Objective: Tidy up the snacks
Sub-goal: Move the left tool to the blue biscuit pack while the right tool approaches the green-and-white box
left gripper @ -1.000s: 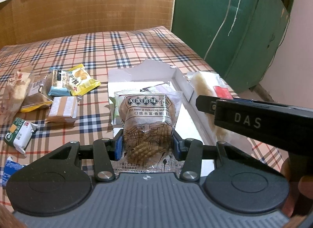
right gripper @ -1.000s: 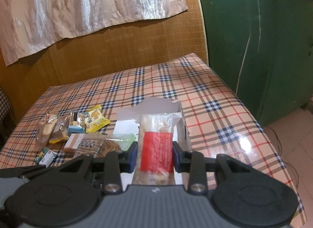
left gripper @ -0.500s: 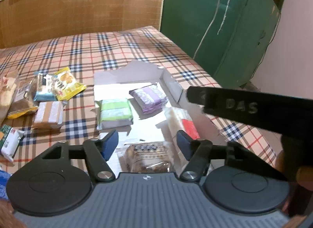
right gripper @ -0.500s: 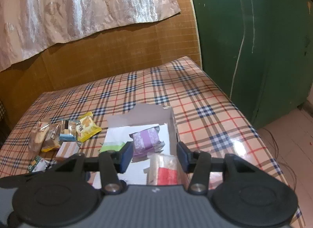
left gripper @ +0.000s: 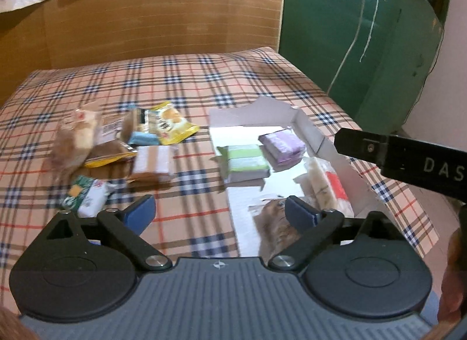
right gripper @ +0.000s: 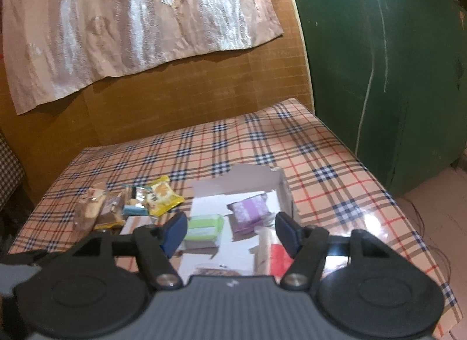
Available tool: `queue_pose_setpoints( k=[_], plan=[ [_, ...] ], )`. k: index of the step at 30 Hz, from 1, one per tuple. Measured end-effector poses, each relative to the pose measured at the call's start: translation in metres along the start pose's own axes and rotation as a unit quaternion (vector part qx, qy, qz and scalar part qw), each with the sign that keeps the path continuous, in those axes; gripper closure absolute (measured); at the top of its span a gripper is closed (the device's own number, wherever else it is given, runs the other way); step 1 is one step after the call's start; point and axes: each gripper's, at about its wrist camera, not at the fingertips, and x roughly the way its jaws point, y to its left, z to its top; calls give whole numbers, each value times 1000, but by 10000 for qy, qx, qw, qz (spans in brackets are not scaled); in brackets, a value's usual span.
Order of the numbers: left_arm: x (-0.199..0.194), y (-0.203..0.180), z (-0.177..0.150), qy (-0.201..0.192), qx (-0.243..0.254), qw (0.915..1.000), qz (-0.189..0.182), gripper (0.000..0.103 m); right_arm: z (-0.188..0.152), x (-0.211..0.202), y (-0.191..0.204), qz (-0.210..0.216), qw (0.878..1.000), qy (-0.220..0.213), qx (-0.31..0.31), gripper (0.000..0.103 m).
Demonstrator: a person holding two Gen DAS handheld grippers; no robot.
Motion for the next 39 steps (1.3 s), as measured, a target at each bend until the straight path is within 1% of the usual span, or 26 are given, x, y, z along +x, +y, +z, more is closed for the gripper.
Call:
queue_pose_setpoints(
  k=[6,13,21,31,35,39],
  plan=[
    [-23,33,-12,-62,-206,9996,207,0,-9,-9,20,170,9999,20,-22,33],
    [-43,67,-29,-144,-467,9980,392,0,-20,-13,48,402,9990,106,-168,32],
    [-59,94,-43,-224,-663,9959,577,0,-33,-16,78,629,9971,193,-381,32],
    [-59,119,-63,-217,-724,9941,775,0,-49,-13,98,773,9953,318,-489,32],
    [-50,126,-70,-117,-747,9942,762,0,-53,-12,98,815,9950,339,-476,32],
    [-34,126,-72,-35,-666,9952,720,0,-54,-8,97,821,9950,375,-434,32]
  ],
)
